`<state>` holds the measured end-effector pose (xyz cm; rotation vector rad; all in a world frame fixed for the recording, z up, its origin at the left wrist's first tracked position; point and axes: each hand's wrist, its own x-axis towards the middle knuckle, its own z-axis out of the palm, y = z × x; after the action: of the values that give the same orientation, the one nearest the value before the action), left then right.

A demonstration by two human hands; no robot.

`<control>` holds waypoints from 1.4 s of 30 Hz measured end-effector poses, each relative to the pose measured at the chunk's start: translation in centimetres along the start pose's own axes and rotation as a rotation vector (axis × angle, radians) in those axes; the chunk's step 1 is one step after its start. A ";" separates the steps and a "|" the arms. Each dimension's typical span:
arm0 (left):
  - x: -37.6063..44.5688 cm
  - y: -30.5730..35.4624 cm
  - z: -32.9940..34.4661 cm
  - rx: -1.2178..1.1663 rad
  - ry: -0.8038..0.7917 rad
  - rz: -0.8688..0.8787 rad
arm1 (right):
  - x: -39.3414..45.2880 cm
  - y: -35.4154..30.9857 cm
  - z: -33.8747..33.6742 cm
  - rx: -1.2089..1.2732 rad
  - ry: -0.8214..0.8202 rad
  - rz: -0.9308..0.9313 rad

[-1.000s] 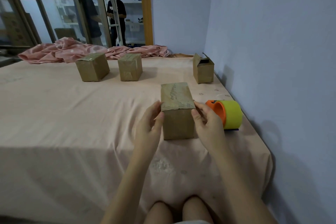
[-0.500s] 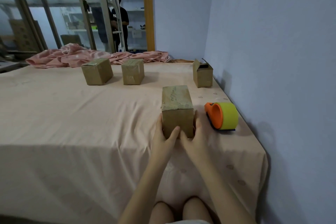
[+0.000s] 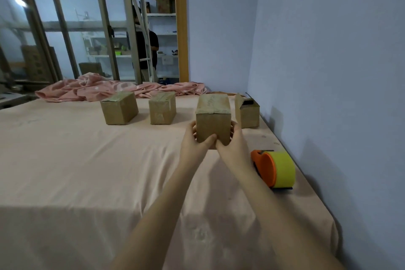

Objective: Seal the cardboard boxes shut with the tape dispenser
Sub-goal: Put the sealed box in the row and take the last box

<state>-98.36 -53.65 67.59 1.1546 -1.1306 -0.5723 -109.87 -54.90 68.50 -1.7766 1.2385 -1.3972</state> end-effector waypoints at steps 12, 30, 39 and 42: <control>14.5 -5.5 2.0 0.014 -0.015 -0.153 | 13.7 4.0 6.0 -0.161 0.032 0.059; 22.2 -12.9 7.1 0.277 0.218 -0.199 | 23.8 12.0 3.6 -1.045 0.383 -0.050; 24.5 -14.5 5.7 0.322 0.133 -0.242 | 24.7 15.4 1.8 -0.652 0.311 0.393; 24.9 -14.3 5.3 0.299 0.068 -0.265 | 24.7 15.1 2.0 -0.597 0.284 0.434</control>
<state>-91.30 -81.79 64.26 1.5872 -1.0339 -0.5729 -112.02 -83.69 65.77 -1.5355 2.2204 -1.1131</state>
